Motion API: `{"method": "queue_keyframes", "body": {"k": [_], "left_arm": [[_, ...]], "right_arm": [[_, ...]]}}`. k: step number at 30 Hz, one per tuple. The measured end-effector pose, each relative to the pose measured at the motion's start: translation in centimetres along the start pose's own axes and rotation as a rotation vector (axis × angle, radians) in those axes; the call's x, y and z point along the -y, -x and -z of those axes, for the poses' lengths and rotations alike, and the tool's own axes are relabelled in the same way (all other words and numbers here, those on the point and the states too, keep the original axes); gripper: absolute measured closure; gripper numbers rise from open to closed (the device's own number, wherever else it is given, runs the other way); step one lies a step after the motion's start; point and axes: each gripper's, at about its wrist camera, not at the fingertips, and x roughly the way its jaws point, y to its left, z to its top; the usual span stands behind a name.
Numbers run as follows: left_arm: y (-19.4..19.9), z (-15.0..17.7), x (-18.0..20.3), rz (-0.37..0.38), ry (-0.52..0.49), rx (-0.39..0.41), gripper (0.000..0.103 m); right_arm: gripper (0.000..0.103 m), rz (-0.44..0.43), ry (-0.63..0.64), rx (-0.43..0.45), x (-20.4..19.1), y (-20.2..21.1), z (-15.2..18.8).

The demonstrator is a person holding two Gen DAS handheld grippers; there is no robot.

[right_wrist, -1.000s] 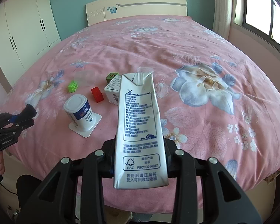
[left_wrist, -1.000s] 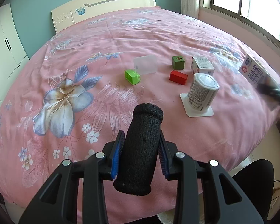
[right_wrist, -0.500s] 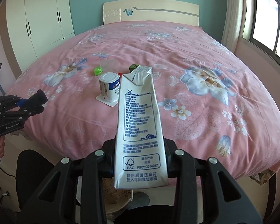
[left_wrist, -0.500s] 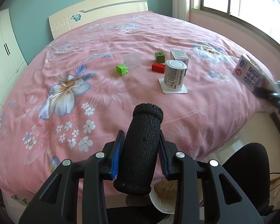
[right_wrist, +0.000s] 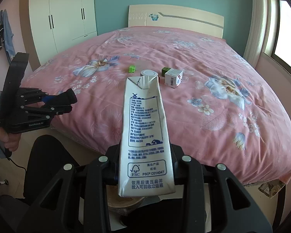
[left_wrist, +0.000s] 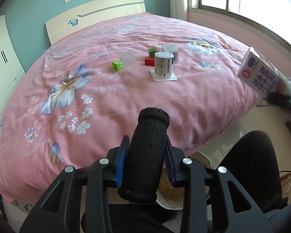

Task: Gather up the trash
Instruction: 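Carry the roller and carton with both tools down to the trash bin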

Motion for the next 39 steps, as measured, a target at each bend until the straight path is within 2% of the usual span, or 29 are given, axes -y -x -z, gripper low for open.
{"method": "queue_keyframes", "body": {"k": [9, 15, 29, 39], "left_arm": [[0.6, 3.2, 1.7, 0.019, -0.021, -0.028, 0.065], [-0.6, 5.1, 3.1, 0.041, -0.029, -0.072, 0.066], [-9.2, 10.7, 5.1, 0.112, -0.004, -0.287, 0.066], [-14.2, 12.8, 5.2, 0.105, 0.054, -0.386, 0.066]], "right_arm": [[0.067, -0.064, 0.057, -0.073, -3.2, -0.9, 3.7], [0.067, -0.102, 0.065, -0.134, -4.6, -2.7, 6.0], [0.067, -0.161, 0.038, -0.325, -5.2, -10.0, 11.2], [0.067, -0.175, 0.048, -0.44, -5.6, -15.2, 12.8]]}}
